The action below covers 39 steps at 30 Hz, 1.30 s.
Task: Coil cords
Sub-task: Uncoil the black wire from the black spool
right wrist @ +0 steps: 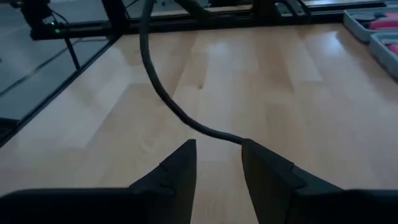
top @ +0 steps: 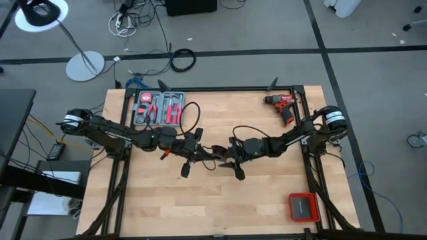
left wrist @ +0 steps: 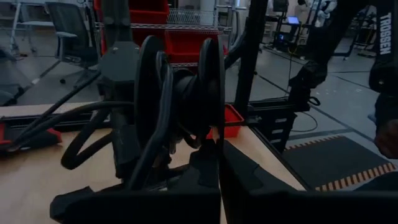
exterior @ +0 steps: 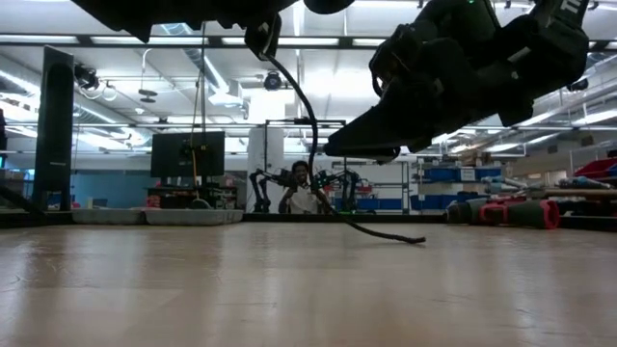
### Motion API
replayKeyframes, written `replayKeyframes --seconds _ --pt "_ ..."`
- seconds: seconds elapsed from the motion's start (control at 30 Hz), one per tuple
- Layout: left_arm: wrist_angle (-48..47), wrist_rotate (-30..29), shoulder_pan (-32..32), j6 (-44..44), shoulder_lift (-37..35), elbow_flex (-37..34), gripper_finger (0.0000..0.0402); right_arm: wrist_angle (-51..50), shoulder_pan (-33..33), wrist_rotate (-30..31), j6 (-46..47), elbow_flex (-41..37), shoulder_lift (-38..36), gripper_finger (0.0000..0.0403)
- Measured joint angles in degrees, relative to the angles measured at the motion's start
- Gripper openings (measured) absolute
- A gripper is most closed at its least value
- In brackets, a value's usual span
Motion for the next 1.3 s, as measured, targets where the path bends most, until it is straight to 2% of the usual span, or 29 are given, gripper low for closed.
replayKeyframes --seconds 0.27,0.63,0.9,1.1,1.3 --pt "-0.3 3.5 0.0 0.0 0.0 0.0 0.0 1.5 0.0 -1.9 0.4 0.0 0.0 0.0128" --pt "0.8 -0.3 0.3 1.7 0.0 0.0 0.0 3.9 2.4 -1.3 -5.1 0.0 0.0 0.0128" --pt "3.0 -3.1 0.3 2.8 0.0 0.0 0.0 4.6 4.6 7.9 -11.6 0.0 0.0 0.0128" --pt "3.6 -4.7 0.3 3.1 0.0 0.0 0.0 7.4 6.5 11.4 -17.5 0.0 0.0 0.0128" --pt "4.5 -6.2 0.3 4.3 0.0 0.0 0.0 7.5 6.7 13.8 -18.3 0.0 0.0 0.0128"
